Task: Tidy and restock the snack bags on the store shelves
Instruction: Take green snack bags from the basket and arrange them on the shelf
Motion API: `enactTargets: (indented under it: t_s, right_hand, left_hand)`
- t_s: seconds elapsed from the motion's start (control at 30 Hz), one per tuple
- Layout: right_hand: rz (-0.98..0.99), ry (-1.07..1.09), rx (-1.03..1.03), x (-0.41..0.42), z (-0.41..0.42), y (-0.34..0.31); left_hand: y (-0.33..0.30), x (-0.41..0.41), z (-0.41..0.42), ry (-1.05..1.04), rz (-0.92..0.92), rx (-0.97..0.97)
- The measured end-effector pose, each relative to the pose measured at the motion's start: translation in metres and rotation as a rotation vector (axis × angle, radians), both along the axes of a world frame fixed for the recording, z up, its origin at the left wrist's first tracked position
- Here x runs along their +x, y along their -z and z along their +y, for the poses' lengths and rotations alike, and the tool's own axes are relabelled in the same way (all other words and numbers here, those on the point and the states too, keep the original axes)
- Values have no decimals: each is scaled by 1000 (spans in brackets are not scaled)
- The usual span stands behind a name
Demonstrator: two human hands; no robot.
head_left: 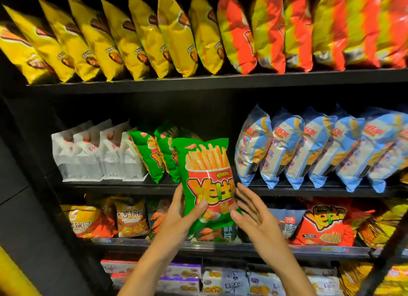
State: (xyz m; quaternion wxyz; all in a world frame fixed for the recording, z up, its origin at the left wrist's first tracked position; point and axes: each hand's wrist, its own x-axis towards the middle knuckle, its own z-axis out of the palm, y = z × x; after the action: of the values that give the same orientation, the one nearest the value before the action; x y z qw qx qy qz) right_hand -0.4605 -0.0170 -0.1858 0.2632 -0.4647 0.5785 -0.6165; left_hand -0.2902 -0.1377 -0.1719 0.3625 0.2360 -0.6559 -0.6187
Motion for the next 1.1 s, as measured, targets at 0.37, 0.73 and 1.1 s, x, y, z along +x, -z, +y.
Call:
enactTargets:
  t_s: [0.37, 0.73, 1.1]
  right_hand:
    - [116, 292, -76, 46, -86, -18]
    - [63, 745, -114, 19, -126, -11]
    - [165, 821, -173, -24, -183, -10]
  left_hand:
    - [-2, -43, -61, -45, 79, -329]
    - [27, -33, -120, 70, 70, -454]
    - [11, -102, -155, -182, 36, 441]
